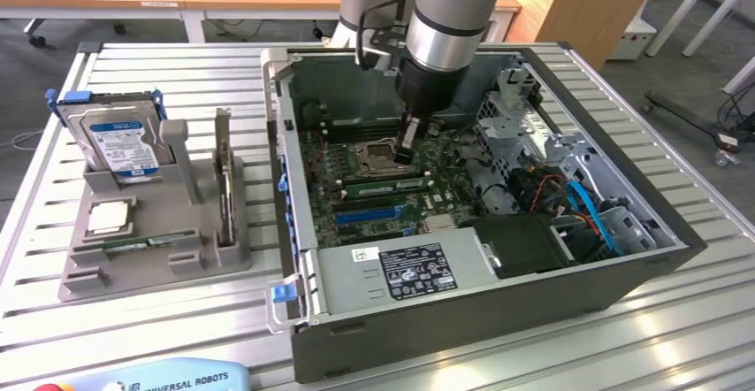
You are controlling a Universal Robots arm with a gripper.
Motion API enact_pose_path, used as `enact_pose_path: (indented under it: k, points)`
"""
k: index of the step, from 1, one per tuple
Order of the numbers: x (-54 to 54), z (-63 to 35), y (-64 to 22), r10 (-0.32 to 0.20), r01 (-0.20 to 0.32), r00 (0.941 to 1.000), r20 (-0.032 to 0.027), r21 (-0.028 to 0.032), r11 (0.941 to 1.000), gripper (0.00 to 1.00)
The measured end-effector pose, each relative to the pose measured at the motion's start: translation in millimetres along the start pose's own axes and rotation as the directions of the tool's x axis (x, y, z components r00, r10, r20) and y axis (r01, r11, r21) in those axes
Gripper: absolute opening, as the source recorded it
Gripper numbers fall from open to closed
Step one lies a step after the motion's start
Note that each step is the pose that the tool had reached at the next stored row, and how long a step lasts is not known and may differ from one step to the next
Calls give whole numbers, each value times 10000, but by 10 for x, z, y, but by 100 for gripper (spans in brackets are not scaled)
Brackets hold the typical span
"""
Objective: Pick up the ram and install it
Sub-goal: 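Press down the ram until it locks into place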
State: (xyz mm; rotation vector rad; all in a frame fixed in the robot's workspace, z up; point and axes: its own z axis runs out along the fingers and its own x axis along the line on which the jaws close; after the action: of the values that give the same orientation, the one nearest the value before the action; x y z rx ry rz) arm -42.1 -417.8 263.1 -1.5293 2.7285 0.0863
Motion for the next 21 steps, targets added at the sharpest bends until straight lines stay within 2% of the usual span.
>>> enact_pose_path:
  k: [5, 11, 16, 21]
  points:
    - [0, 3, 0, 801, -801, 9968, 35, 29, 9968, 10]
    - [0, 6, 0, 1763, -1763, 9843, 80, 60, 9843, 10]
    - [0, 10, 0, 2573, -2574, 9663, 120, 83, 9663, 10]
    - [1, 13, -1, 3363, -3365, 9416, 163, 104, 9416, 10]
